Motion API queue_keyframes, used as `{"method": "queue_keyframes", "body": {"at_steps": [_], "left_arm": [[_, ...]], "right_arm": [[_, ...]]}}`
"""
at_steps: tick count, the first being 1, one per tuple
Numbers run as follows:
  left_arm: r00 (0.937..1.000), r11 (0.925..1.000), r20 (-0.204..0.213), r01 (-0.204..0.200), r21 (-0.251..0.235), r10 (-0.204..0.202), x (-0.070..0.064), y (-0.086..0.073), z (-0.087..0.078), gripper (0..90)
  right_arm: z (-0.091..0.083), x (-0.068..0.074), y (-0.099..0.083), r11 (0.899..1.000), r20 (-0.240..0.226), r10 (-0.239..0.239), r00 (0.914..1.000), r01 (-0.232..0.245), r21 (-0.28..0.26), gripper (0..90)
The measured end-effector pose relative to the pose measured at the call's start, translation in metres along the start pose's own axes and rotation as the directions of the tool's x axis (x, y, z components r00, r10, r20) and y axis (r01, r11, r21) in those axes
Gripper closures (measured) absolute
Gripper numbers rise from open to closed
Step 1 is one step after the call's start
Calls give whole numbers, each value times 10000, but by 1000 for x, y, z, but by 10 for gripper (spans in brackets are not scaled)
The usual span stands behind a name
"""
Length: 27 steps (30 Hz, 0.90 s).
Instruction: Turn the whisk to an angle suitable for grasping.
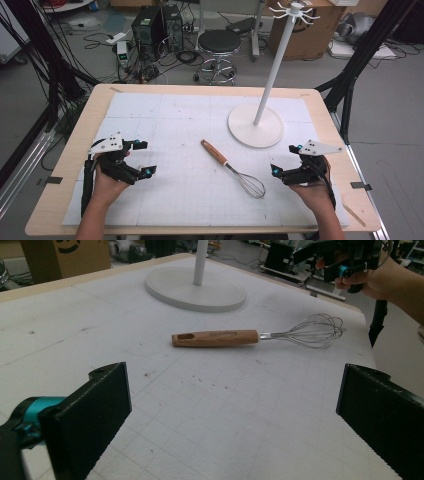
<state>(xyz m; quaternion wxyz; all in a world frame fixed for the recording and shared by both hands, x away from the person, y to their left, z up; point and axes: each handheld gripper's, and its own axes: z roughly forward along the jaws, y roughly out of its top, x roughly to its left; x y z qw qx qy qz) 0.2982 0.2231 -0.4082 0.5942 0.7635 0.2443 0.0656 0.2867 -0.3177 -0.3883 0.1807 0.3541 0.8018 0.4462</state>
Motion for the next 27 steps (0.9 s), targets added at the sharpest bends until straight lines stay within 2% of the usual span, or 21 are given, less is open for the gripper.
{"method": "queue_keyframes", "body": {"at_steps": [7,9,15,18,20,21,27], "left_arm": [[10000,9999,62,-70,-77,70,1,3,2,17],[9999,9999,88,-101,-52,102,0,3,2,17],[9999,9999,81,-98,-90,99,0,4,2,17],[9999,9999,89,-110,-71,110,0,4,2,17],[9999,9999,89,-106,-77,107,0,4,2,17],[9999,9999,97,-102,-88,103,0,4,2,17],[9999,9999,103,-66,-102,67,1,4,3,17]], "right_arm": [[13,4,23,9990,-226,-299,9993,306,335,6],[22,7,34,9968,-340,-559,9979,577,554,6],[38,12,52,9934,-614,-721,9955,772,852,6],[53,18,64,9881,-863,-981,9914,1074,1105,6],[57,20,67,9864,-908,-980,9910,1088,1234,6],[64,22,71,9823,-1024,-1090,9887,1230,1415,6],[81,28,82,9732,-1273,-1159,9851,1383,1836,6]]}}
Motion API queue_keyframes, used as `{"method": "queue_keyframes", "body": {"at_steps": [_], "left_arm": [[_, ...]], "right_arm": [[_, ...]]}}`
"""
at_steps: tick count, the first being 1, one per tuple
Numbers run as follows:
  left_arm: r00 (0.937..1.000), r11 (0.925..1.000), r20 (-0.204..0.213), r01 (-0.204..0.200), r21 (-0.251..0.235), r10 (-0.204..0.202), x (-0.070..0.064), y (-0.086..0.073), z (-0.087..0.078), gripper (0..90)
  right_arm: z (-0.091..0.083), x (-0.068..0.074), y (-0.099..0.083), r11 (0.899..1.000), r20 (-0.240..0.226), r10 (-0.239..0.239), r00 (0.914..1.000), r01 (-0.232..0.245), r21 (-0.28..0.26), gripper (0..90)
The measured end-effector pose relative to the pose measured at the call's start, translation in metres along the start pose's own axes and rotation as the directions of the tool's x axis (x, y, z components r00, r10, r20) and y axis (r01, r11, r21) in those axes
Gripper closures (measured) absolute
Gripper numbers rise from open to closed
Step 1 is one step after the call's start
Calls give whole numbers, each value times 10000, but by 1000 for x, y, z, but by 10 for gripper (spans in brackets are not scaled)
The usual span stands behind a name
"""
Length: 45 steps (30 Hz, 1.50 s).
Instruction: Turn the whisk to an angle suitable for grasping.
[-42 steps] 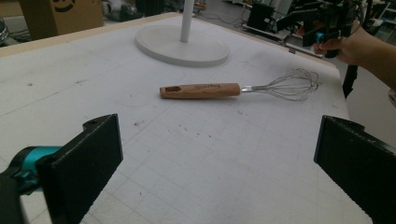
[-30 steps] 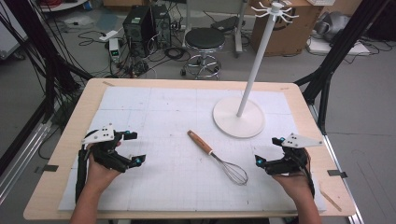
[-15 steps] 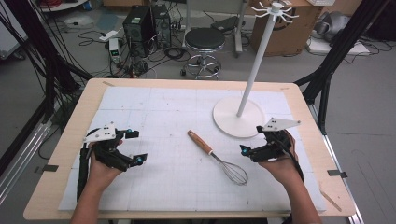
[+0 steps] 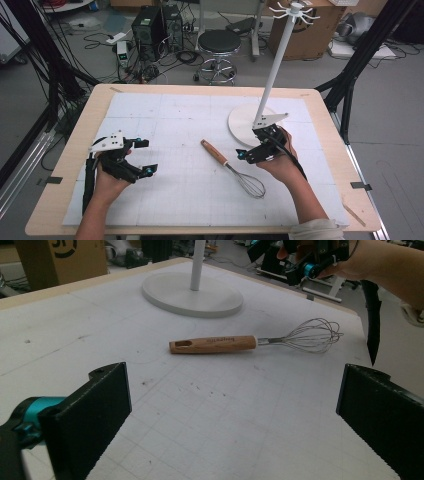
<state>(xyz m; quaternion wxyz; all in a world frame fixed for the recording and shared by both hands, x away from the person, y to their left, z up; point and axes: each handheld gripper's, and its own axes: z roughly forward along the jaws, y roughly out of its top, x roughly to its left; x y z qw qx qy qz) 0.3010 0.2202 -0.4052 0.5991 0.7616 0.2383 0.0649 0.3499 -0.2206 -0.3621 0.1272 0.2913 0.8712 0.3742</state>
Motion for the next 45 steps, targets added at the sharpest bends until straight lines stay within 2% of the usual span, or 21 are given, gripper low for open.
{"method": "queue_keyframes", "body": {"at_steps": [4,11,14,21,22,27,30,34,35,38,40,41,43,45], "left_arm": [[10000,10000,31,-66,42,66,-1,0,0,17],[10000,10000,25,-48,63,48,0,0,1,17],[10000,9999,19,-58,82,58,0,0,1,17],[10000,10000,49,-78,60,78,0,1,2,17],[10000,10000,67,-63,68,63,0,1,1,17],[10000,10000,59,-56,65,55,0,1,2,17],[10000,10000,53,-47,74,46,0,1,2,17],[10000,10000,45,-37,65,37,0,1,2,17],[10000,10000,35,-42,53,42,0,1,2,17],[10000,10000,56,-67,68,66,0,1,1,17],[10000,10000,67,-67,36,67,0,1,1,17],[9999,10000,81,-83,47,82,0,1,1,17],[10000,10000,61,-65,42,65,1,1,2,17],[10000,10000,72,-41,50,40,1,1,1,17]], "right_arm": [[16,4,11,9985,-143,-226,9996,233,502,6],[29,8,20,9954,-269,-343,9990,366,886,7],[38,10,24,9907,-291,-343,9990,378,1309,17],[52,13,26,9833,-480,-498,9976,574,1725,29],[56,14,26,9784,-515,-528,9973,620,1971,48],[65,16,27,9677,-591,-620,9963,745,2409,68],[69,19,28,9599,-670,-639,9957,797,2689,151],[74,23,30,9510,-677,-703,9952,874,2967,169],[78,24,30,9463,-782,-722,9943,930,3095,210],[84,28,30,9275,-771,-847,9934,1069,3582,252],[86,29,30,9249,-818,-899,9926,1137,3629,275],[88,31,30,9159,-892,-927,9917,1201,3830,305],[89,32,30,9132,-886,-914,9919,1190,3896,317],[91,33,30,9043,-920,-849,9921,1155,4110,345]]}}
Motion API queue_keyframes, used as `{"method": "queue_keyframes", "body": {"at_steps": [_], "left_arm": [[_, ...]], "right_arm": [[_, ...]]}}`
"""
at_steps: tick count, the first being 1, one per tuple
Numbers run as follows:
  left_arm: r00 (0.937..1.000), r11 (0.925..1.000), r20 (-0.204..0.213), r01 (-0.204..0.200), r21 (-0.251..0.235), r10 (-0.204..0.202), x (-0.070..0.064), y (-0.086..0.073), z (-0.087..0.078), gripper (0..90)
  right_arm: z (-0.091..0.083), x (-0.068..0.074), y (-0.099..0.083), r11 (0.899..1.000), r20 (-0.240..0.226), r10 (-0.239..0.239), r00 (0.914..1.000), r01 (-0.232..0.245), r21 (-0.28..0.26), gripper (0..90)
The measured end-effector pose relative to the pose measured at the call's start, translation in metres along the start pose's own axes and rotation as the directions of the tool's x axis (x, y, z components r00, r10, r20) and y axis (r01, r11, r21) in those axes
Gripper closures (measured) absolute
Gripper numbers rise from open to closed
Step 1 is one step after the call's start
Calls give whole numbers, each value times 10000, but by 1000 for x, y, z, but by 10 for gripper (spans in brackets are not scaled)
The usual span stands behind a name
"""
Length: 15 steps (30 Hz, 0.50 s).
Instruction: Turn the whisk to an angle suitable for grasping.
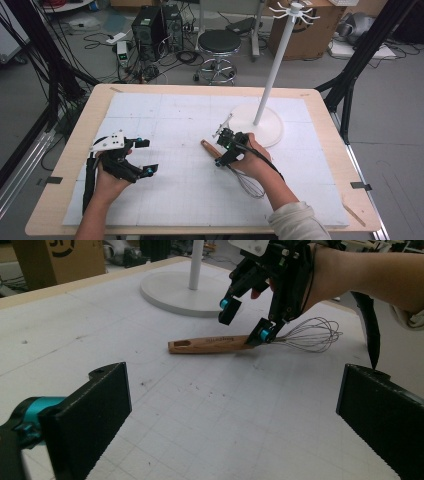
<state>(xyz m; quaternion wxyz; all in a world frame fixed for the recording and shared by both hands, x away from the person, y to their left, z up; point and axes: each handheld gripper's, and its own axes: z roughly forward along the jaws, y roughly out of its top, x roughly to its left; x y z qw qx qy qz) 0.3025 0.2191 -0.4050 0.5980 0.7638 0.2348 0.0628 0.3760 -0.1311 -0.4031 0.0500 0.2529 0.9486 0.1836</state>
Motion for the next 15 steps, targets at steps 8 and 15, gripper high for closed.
{"method": "queue_keyframes", "body": {"at_steps": [8,15], "left_arm": [[10000,10000,39,-34,-20,34,-1,1,-1,17],[10000,10000,-6,-2,-35,2,-1,1,-4,17]], "right_arm": [[12,1,0,9966,44,-40,10000,36,826,407],[10,-4,-1,9973,-92,65,9999,-58,736,435]]}}
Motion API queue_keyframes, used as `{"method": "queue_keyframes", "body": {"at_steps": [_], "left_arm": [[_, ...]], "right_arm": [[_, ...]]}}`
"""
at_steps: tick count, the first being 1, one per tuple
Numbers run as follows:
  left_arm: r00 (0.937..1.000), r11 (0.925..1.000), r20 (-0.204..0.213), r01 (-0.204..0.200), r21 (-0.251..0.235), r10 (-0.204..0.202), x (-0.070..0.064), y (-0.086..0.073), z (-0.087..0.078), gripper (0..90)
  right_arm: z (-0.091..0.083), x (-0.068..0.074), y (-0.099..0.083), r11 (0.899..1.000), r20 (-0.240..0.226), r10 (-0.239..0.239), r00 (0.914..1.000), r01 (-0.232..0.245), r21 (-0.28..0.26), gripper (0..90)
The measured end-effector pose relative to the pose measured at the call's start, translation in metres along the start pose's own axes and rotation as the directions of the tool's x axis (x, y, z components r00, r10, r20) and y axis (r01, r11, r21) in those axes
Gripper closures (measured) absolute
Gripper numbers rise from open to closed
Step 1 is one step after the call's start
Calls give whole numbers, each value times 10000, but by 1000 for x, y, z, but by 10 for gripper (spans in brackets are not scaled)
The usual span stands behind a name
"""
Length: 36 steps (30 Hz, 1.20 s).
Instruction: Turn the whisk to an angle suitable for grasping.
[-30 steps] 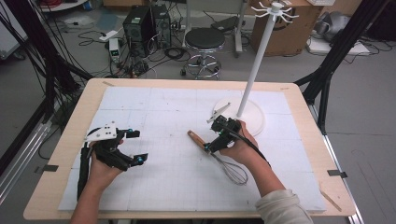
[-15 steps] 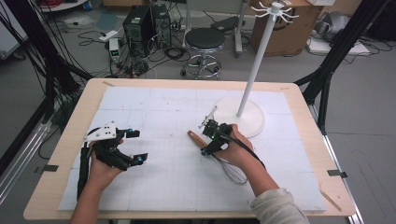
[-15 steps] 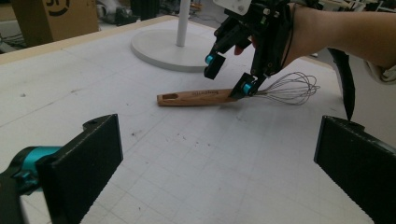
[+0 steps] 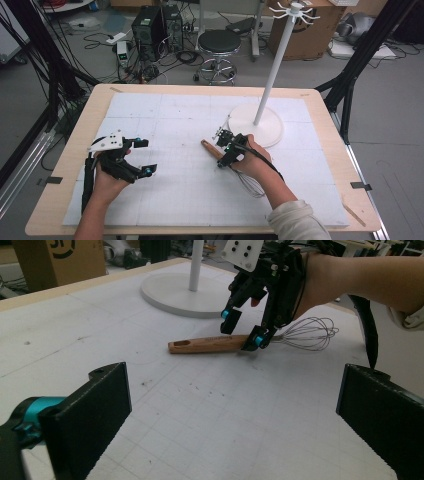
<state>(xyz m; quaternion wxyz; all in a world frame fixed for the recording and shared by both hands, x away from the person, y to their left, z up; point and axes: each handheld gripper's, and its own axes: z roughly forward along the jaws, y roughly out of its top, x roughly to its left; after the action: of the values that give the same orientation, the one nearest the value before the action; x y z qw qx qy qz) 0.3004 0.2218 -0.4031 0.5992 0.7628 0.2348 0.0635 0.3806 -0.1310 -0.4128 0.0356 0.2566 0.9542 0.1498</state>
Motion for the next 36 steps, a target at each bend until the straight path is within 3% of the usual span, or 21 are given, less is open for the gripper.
{"method": "queue_keyframes", "body": {"at_steps": [6,16,29,36], "left_arm": [[10000,9999,-14,-62,87,62,-1,0,-1,17],[10000,10000,-33,-9,-17,9,1,0,-1,17],[9999,9999,51,-93,-50,93,1,3,2,17],[10000,9999,35,-82,-79,82,1,3,2,17]], "right_arm": [[3,-2,0,9995,-91,124,9999,-121,289,494],[3,-2,1,9994,-186,209,9996,-203,287,586],[3,1,3,9982,-32,352,9994,-350,484,681],[-2,4,3,9996,-39,78,10000,-77,279,707]]}}
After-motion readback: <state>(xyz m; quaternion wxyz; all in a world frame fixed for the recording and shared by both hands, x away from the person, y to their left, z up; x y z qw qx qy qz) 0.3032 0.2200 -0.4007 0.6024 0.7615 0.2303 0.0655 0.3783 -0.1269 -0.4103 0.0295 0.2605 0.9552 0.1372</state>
